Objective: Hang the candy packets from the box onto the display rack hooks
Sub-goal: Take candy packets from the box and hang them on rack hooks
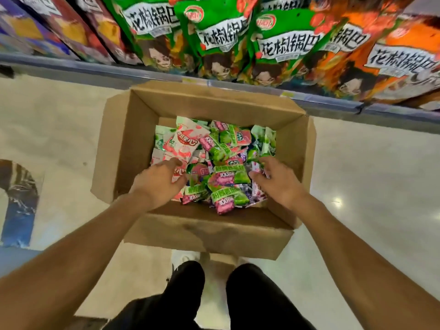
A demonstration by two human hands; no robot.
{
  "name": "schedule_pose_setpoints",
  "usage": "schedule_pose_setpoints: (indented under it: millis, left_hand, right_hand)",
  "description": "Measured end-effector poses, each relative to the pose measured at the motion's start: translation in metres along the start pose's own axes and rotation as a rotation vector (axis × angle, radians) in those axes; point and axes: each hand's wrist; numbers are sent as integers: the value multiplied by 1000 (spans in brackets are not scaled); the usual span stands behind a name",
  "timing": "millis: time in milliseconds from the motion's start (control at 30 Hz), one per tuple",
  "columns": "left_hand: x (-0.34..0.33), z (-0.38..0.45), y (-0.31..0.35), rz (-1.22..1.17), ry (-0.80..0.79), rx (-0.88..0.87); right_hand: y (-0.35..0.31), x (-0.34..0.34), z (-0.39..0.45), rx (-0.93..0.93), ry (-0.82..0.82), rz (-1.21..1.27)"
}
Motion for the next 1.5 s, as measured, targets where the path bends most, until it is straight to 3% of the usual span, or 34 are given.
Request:
schedule_pose_setpoints:
  millis: [233, 600, 800, 900, 1133, 1333, 1500]
  left_hand:
    - [-41, 67, -31, 1, 63, -82]
    - [-58, 118, -36, 64, 39, -203]
    - [-80, 124, -36, -22, 54, -197]
    - [-85, 120, -37, -53, 58, -142]
    - [-88, 117, -37, -110, 57, -43]
    - [-93, 115, -35, -205, 28, -4]
    - [-81, 108, -48, -363, 84, -73]
  right_hand:
    - [18, -37, 73, 32, 25, -83]
    - [20, -60, 112, 92, 37, -166]
    - [16, -76, 119, 12, 1, -161]
    - [17, -84, 125, -80, 6, -46]
    - [25, -82, 128, -213, -77, 473]
    - [28, -65, 109, -237, -138, 565]
    - [29, -55, 88, -106, -217, 619]
Point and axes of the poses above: each hand's wrist, its own z-axis towards the middle knuckle, its own x-axis out of the back of the hand, y = z × x, and after that the axes turned 5 degrees about -x, right-handed
